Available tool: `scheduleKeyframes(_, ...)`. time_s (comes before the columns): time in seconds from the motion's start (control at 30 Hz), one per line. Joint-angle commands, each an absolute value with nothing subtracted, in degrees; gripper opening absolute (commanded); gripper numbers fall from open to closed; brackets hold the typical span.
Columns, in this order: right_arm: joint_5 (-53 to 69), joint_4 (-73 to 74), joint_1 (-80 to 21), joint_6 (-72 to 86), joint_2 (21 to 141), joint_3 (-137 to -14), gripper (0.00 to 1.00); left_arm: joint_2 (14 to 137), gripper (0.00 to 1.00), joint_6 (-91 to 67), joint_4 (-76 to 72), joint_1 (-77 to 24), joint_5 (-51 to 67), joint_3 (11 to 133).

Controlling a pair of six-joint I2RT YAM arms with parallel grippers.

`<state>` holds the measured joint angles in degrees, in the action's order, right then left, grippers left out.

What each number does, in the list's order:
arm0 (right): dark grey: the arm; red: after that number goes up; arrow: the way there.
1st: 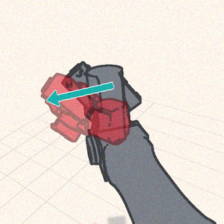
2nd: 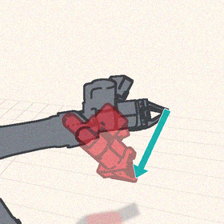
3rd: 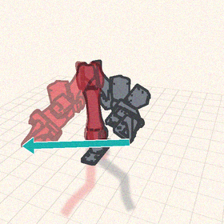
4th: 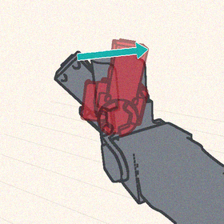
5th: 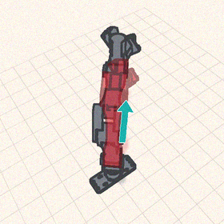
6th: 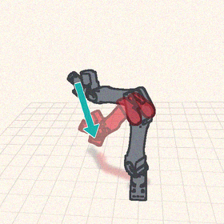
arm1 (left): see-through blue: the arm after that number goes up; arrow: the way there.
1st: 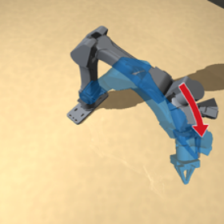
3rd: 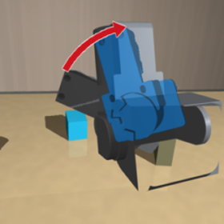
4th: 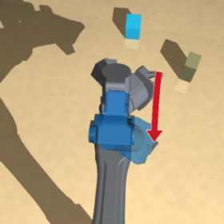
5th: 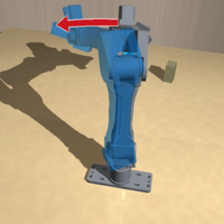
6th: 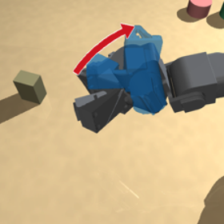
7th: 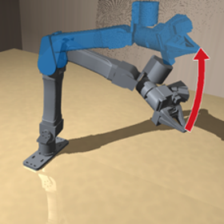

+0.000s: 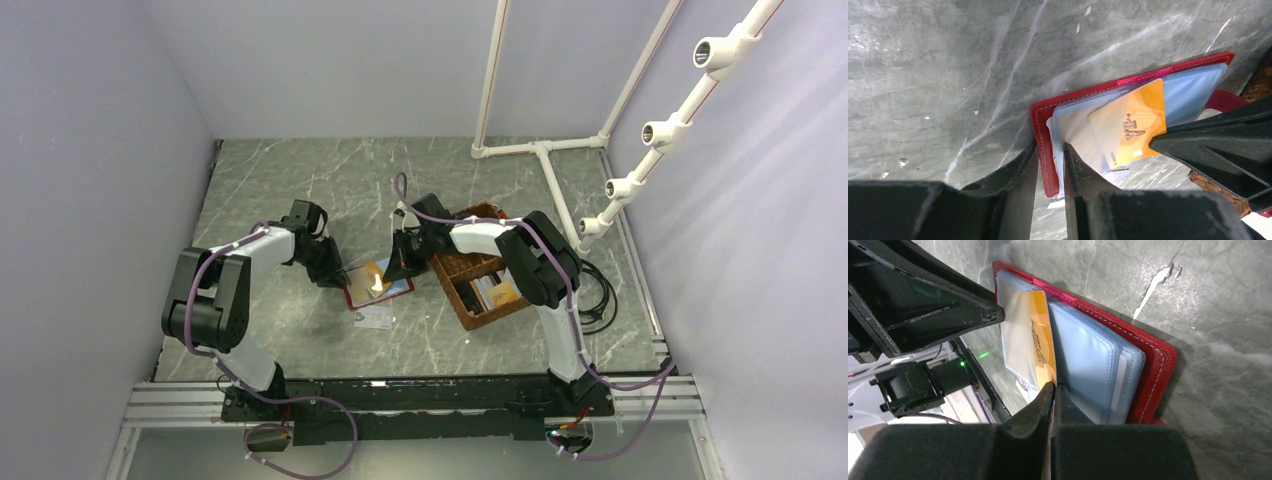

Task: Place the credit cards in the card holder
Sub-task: Insert the credit card into the card holder.

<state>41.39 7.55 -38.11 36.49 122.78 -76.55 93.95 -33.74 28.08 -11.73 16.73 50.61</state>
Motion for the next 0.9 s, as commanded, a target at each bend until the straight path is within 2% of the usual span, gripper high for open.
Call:
scheduleKeyframes(0.0, 34.4, -2.5, -40.6, 42.4, 120.9, -73.5, 0.0, 94.9, 0.29, -34.2, 27.0, -13.1, 14.1, 48.8)
scheduleKeyframes(0.23, 27.3, -1.5, -40.3, 40.1, 117.5, -71.3, 0.0, 92.9, 0.29, -34.7, 27.1, -13.0, 13.5, 47.9)
scheduleKeyframes(0.87, 22.9, -2.3, -40.0, 39.8, 114.9, -67.6, 0.0, 90.5, 0.28, -34.7, 26.9, -9.8, 13.3, 45.1)
